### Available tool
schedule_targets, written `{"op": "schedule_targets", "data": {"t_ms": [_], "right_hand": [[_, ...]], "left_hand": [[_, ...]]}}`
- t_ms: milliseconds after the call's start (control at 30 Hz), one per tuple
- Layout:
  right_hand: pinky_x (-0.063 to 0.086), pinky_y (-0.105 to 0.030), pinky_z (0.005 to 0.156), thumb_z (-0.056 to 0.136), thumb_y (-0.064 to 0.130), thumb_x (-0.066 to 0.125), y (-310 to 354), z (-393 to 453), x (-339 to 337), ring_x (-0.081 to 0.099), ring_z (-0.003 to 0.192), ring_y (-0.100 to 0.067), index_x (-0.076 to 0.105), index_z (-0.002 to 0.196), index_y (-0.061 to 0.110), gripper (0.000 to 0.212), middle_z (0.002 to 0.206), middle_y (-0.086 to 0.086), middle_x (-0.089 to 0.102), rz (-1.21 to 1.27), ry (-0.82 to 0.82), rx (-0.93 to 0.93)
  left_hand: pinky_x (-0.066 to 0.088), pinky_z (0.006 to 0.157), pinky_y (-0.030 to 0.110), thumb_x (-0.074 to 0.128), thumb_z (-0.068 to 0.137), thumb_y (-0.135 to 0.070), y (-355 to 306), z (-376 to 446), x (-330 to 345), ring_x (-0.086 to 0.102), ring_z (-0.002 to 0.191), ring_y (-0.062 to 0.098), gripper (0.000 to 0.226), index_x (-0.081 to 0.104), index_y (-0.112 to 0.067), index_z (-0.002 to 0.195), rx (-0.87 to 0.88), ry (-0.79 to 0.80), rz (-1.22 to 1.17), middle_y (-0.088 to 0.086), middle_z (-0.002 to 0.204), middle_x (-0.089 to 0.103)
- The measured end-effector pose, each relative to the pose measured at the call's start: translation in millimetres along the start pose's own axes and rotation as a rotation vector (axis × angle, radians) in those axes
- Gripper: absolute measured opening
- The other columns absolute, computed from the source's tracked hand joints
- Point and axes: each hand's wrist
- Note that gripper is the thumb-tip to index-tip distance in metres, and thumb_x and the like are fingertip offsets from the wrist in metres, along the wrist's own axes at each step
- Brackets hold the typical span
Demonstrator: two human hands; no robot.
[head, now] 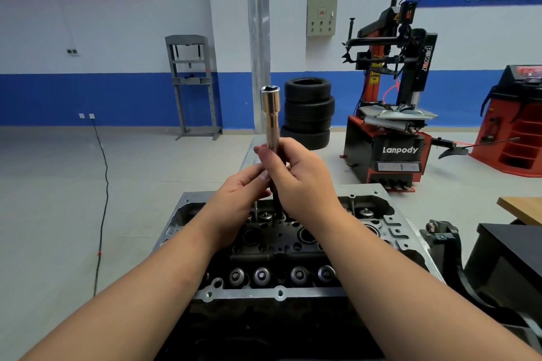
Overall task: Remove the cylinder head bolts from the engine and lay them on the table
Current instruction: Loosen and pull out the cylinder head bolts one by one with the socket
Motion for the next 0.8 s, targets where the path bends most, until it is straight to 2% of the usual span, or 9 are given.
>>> {"op": "schedule_targets", "data": {"t_ms": [100, 167, 267, 333, 433, 500, 567, 667, 800], "right_hand": [[0.057, -0.042, 0.073, 0.101, 0.036, 0.054, 1.2, -0.7, 0.3, 0.066, 0.082, -0.014, 0.066, 0.105, 0.019, 0.022, 0.090, 0.001, 0.071, -0.005, 0.025, 0.034], [0.057, -0.046, 0.079, 0.100, 0.037, 0.057, 1.0, -0.6, 0.6, 0.068, 0.087, -0.013, 0.065, 0.105, 0.020, 0.020, 0.093, 0.002, 0.071, 0.000, 0.034, 0.040], [0.057, -0.044, 0.083, 0.095, 0.033, 0.067, 0.3, 0.4, -0.2, 0.069, 0.090, -0.009, 0.061, 0.100, 0.025, 0.011, 0.091, 0.008, 0.070, 0.009, 0.011, 0.035], [0.058, -0.039, 0.080, 0.097, 0.031, 0.064, -1.2, 0.6, -0.5, 0.068, 0.087, -0.008, 0.060, 0.099, 0.025, 0.007, 0.089, 0.010, 0.069, -0.033, 0.002, 0.007], [0.056, -0.026, 0.068, 0.101, 0.029, 0.058, -1.8, -0.1, -0.4, 0.066, 0.079, -0.007, 0.063, 0.103, 0.023, 0.008, 0.085, 0.007, 0.069, -0.055, 0.001, -0.008], [0.056, -0.028, 0.069, 0.102, 0.030, 0.055, -1.7, -0.5, -0.6, 0.066, 0.081, -0.009, 0.064, 0.105, 0.020, 0.014, 0.087, 0.004, 0.070, -0.048, -0.004, -0.005], [0.056, -0.033, 0.075, 0.101, 0.032, 0.054, -0.5, -0.5, -1.0, 0.066, 0.085, -0.009, 0.064, 0.106, 0.021, 0.016, 0.091, 0.005, 0.071, -0.044, 0.004, 0.003], [0.055, -0.027, 0.077, 0.095, 0.034, 0.064, 0.5, -0.2, -0.6, 0.065, 0.087, -0.004, 0.061, 0.100, 0.029, 0.008, 0.087, 0.015, 0.067, -0.044, 0.004, -0.014], [0.050, -0.017, 0.070, 0.095, 0.030, 0.066, -0.3, 0.3, -0.6, 0.065, 0.080, -0.001, 0.057, 0.091, 0.034, 0.011, 0.081, 0.018, 0.065, -0.047, -0.028, -0.021]], "left_hand": [[0.046, 0.110, 0.058, 0.057, 0.099, -0.046, 0.9, 0.7, -0.3, 0.064, 0.124, 0.032, 0.038, 0.069, -0.028, 0.131, 0.004, -0.013, -0.008, 0.006, 0.127, 0.073], [0.056, 0.096, 0.043, 0.067, 0.095, -0.041, -0.3, 1.2, 1.8, 0.070, 0.115, 0.028, 0.035, 0.071, -0.023, 0.125, 0.036, -0.050, -0.025, 0.008, 0.120, 0.075], [0.058, 0.084, 0.024, 0.074, 0.090, -0.040, -3.3, 1.8, 3.9, 0.074, 0.105, 0.016, 0.026, 0.075, -0.030, 0.114, 0.059, -0.070, -0.027, 0.003, 0.112, 0.078], [0.058, 0.088, 0.032, 0.072, 0.091, -0.044, -2.2, 2.3, 2.5, 0.073, 0.107, 0.019, 0.026, 0.075, -0.032, 0.114, 0.049, -0.085, -0.033, 0.004, 0.113, 0.078], [0.048, 0.108, 0.057, 0.061, 0.096, -0.054, 1.0, 1.5, -0.5, 0.065, 0.123, 0.029, 0.037, 0.072, -0.036, 0.125, 0.000, -0.047, -0.030, 0.002, 0.126, 0.073], [0.045, 0.111, 0.058, 0.058, 0.094, -0.058, 0.9, -0.2, -0.9, 0.063, 0.126, 0.028, 0.041, 0.071, -0.039, 0.128, -0.011, -0.011, -0.018, 0.001, 0.130, 0.072], [0.052, 0.104, 0.050, 0.060, 0.096, -0.054, -0.4, -0.2, 0.8, 0.068, 0.120, 0.024, 0.035, 0.072, -0.036, 0.124, 0.018, -0.027, 0.015, 0.001, 0.124, 0.075], [0.058, 0.085, 0.028, 0.071, 0.097, -0.039, -3.2, -0.2, 4.3, 0.074, 0.107, 0.017, 0.020, 0.075, -0.032, 0.114, 0.073, -0.073, 0.026, 0.001, 0.111, 0.078], [0.058, 0.086, 0.029, 0.072, 0.094, -0.040, -2.6, 0.4, 3.0, 0.074, 0.107, 0.019, 0.027, 0.074, -0.024, 0.116, 0.049, -0.105, 0.000, 0.004, 0.112, 0.078]]}}
Point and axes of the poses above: each hand's wrist, its own z-axis towards the middle knuckle, its own x-axis out of the palm, y = z × x
